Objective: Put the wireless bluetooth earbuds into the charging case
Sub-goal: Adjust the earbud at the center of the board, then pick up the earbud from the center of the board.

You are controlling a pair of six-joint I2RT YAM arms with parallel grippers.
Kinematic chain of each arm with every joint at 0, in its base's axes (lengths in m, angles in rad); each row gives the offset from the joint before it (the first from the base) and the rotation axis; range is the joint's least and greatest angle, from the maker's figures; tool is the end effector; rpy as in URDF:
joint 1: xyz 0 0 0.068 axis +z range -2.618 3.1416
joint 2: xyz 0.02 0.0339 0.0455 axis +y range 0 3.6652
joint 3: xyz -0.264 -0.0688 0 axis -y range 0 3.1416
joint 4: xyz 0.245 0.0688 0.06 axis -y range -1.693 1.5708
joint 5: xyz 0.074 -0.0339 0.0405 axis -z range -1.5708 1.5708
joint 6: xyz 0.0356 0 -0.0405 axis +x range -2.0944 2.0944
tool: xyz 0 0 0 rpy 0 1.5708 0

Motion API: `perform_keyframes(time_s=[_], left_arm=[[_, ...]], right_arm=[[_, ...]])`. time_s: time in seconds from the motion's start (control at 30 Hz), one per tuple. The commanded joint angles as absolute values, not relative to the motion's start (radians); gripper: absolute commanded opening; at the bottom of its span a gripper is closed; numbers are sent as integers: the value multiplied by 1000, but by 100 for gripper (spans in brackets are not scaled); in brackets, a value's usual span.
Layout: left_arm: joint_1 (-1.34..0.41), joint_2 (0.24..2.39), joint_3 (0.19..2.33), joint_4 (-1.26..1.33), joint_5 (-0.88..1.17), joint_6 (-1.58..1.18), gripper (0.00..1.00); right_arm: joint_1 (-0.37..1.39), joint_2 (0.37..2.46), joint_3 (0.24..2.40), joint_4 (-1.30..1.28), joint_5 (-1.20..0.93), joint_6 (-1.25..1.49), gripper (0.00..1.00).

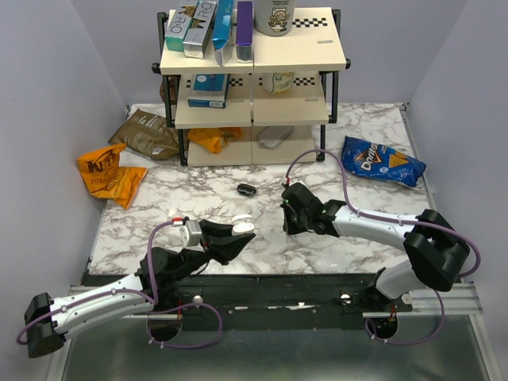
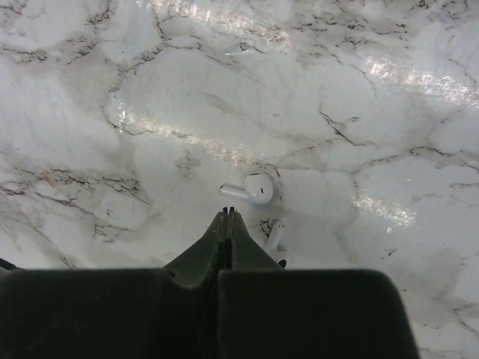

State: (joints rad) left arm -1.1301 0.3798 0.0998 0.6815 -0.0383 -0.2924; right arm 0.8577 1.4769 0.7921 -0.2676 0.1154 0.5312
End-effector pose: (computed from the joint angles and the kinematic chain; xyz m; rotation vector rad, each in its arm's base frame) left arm 0.0557 -0.1149 0.2442 0.4789 1.1653 -1.2239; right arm 0.1904 0.2139 0.1787 -0.3701 2.5383 0.4105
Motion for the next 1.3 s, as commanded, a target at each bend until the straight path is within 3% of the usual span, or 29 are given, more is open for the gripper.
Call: perform_keyframes(time_s=[0.0, 0.57, 1.27], left_arm=[[-1138, 384, 115, 686, -48, -295, 0], [-1138, 379, 101, 689, -57, -304, 0], [-1140, 379, 95, 689, -64, -304, 0]], right_arm=[[850, 1520, 792, -250, 149, 529, 1], [845, 1534, 738, -236, 172, 534, 1], [802, 1620, 828, -239, 245, 425, 1]])
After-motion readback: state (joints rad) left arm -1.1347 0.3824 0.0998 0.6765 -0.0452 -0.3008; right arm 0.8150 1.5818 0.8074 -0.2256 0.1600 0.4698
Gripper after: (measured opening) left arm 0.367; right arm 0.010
